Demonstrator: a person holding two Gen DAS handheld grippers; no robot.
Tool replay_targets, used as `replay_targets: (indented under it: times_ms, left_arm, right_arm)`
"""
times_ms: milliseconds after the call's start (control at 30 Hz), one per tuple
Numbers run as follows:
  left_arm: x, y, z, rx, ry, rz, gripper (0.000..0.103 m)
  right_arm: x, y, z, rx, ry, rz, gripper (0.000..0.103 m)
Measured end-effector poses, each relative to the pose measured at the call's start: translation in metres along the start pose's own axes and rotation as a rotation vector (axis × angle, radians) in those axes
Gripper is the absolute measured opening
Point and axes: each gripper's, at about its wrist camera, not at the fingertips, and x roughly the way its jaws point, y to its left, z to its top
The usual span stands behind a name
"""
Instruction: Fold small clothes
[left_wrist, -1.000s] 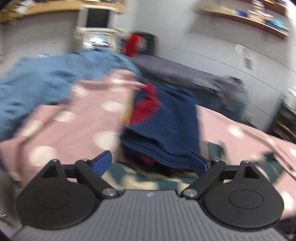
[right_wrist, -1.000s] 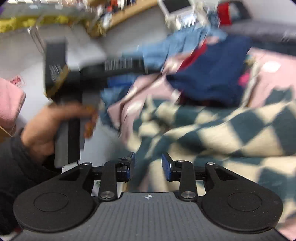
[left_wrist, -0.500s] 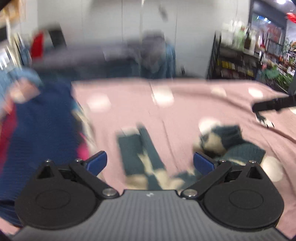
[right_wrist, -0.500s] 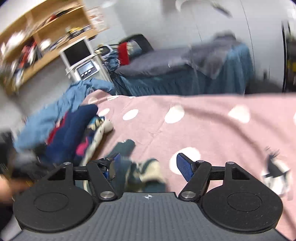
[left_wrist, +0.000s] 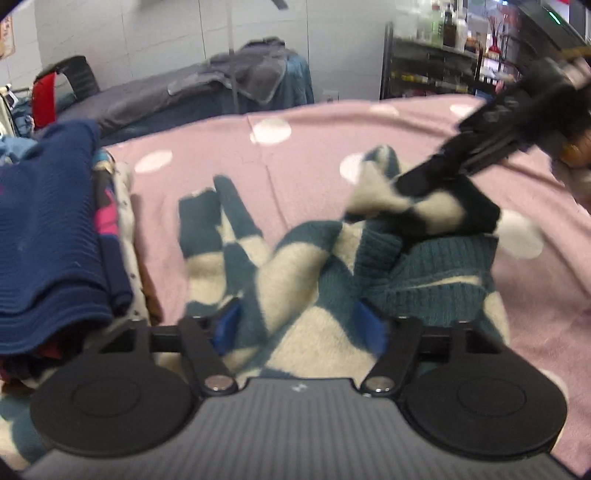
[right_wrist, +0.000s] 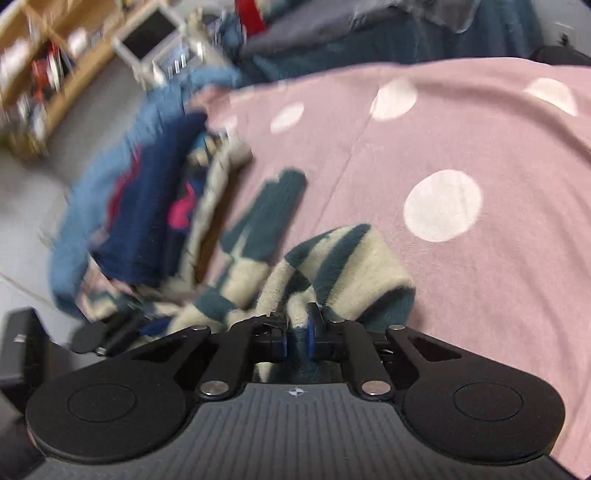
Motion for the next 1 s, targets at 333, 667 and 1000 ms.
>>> replay_targets:
  times_ms: [333, 667, 1000]
  left_arm:
    - [-0.025, 0.018, 0.017, -0.17, -0.091, -0.022, 0.013]
    - [-0.052, 0.012, 0.008, -0.145, -0.124, 0.042, 0.011]
    - [-0.071, 0.036, -0.003, -0.17, -0.132, 0.053, 0.069]
  right_arm:
    - [-0.116, -0.032, -0.069, 0.333, -0.339, 0.251, 0.001]
    - [-0.096, -0.002, -0.028, -0.068, -0.263, -0.138, 0.103]
    - [-0.009, -0.022, -0.02, 0.199, -0.088, 0.037, 0.013]
